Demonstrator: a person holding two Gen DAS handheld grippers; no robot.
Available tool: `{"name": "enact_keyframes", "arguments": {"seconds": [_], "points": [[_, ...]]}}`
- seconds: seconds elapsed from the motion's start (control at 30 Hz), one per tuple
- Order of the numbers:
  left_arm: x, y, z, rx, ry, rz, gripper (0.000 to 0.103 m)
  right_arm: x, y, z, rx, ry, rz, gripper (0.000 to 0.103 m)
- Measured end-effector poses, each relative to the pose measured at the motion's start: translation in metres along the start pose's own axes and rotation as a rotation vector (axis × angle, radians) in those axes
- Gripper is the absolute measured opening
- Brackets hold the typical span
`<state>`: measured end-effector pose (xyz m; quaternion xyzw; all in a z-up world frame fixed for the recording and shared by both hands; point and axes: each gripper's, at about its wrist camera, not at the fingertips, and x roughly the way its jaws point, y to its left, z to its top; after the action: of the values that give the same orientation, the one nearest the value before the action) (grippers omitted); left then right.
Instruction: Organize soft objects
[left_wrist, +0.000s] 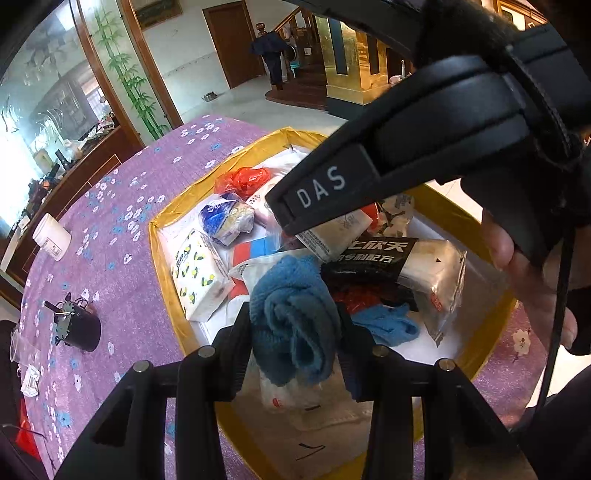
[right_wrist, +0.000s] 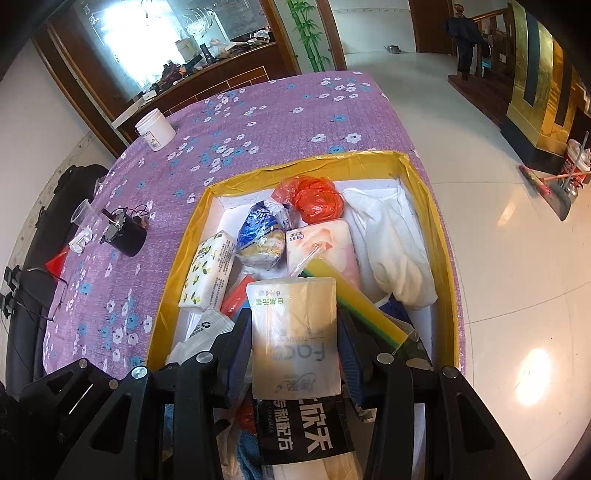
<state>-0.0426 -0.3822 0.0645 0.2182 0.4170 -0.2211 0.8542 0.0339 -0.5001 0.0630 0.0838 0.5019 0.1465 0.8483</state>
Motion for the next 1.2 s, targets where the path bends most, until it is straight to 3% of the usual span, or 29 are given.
{"name": "enact_keyframes", "arguments": {"seconds": [0.33,0.53,0.67,0.93,1.1,1.2], "points": [[-0.005,-0.003,-0.002,-0.01,-0.011,0.008,0.041,-0.019,0.0,-0.006,0.012,-0.027,0.008,0.051],[-0.009,-0.005,-0.003,-0.016,-0.019,0.002,0.047,-0.037,0.0,-0.012,0.015,-0.056,-0.012,0.06],[-0.014,-0.004,-0.005,-0.027,-0.034,0.004,0.055,-0.052,0.001,-0.016,0.015,-0.089,-0.082,0.073],[-0.03,0.009,-0.01,-0.083,-0.084,0.009,0.059,-0.083,0.005,-0.027,0.007,-0.163,-0.266,0.083],[-0.044,0.017,-0.012,-0.117,-0.124,0.016,0.081,-0.096,0.003,-0.036,0.015,-0.185,-0.352,0.085],[-0.054,0.024,-0.011,-0.139,-0.146,0.058,0.086,-0.101,0.005,-0.04,0.003,-0.197,-0.411,0.087]]}}
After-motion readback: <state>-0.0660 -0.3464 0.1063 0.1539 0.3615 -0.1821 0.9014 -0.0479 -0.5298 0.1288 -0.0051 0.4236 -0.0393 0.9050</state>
